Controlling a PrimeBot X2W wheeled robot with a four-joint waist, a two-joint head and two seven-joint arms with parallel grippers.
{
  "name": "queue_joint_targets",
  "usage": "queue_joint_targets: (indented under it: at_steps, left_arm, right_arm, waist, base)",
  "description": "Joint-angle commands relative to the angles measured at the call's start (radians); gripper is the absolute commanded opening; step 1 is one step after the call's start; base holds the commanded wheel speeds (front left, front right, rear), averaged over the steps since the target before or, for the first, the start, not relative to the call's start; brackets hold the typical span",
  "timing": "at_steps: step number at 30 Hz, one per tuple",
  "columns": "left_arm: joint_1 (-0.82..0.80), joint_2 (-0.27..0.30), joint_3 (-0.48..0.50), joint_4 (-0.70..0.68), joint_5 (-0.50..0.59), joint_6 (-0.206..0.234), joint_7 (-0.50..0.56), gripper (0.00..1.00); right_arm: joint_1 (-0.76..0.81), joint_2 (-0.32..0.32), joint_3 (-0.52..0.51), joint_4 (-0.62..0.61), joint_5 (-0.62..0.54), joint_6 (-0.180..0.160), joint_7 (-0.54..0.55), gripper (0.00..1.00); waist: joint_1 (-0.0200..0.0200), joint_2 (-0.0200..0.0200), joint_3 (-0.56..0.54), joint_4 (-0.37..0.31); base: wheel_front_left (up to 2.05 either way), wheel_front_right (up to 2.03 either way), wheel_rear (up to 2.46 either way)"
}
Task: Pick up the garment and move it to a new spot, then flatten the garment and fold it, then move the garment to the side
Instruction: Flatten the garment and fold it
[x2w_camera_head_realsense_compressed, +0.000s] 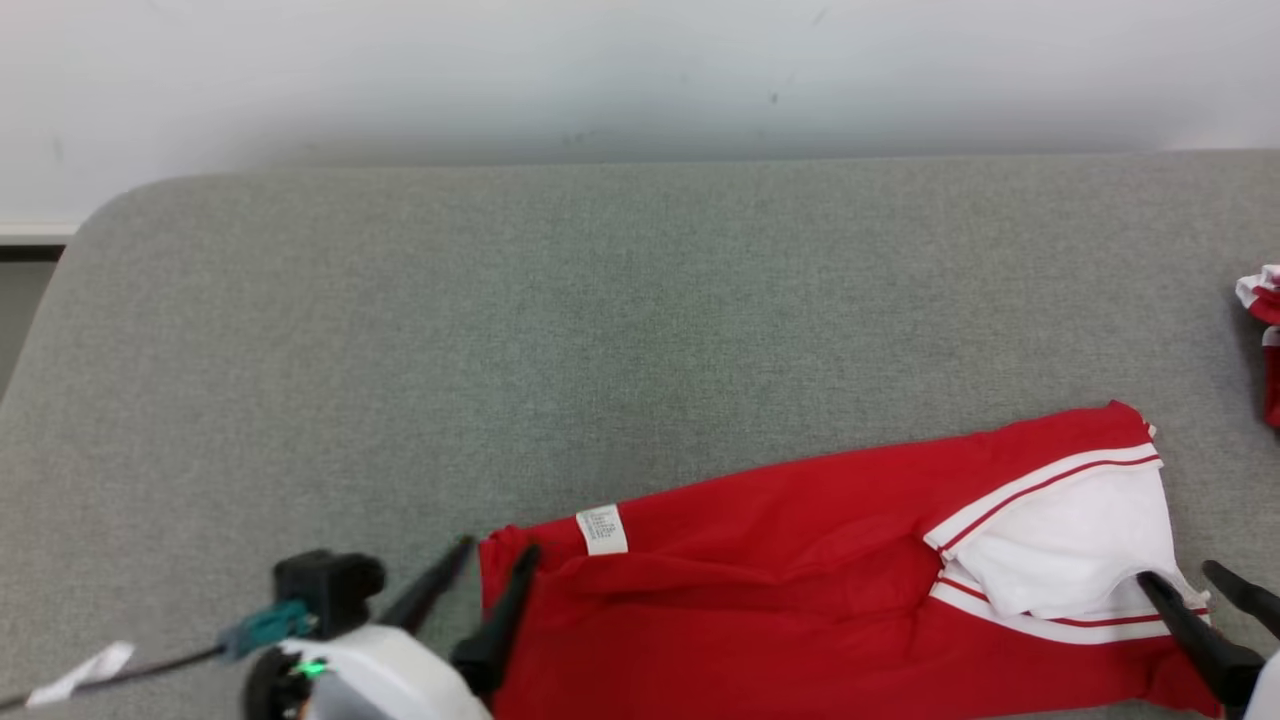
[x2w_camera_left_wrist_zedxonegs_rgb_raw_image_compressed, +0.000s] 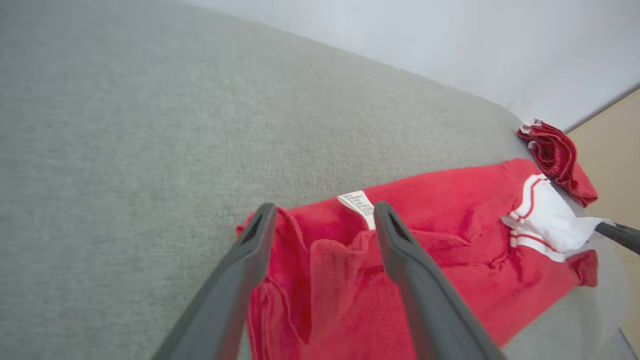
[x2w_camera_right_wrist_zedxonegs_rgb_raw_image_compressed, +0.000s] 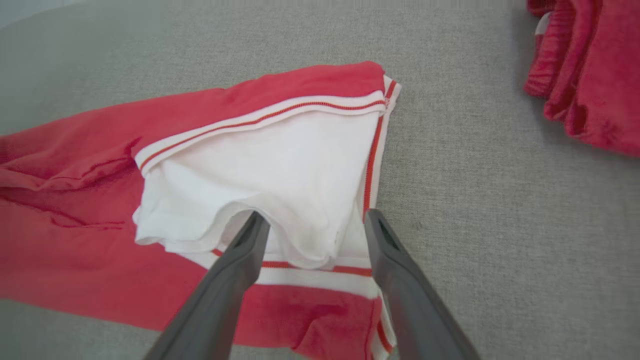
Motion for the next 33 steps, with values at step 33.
queue_joint_targets:
  at_steps: [33]
  left_arm:
    - [0.259,-0.356,0.377,0.062,0.639,-0.067,-0.266,1.00]
  right_arm:
    - [-0.123,0.120,-0.190,0.297,-0.151,-0.001,0.234,1.00]
  waist:
    - [0.0001,0.0000,0.009,0.146]
  base:
    - [0.00,0.00,0.00]
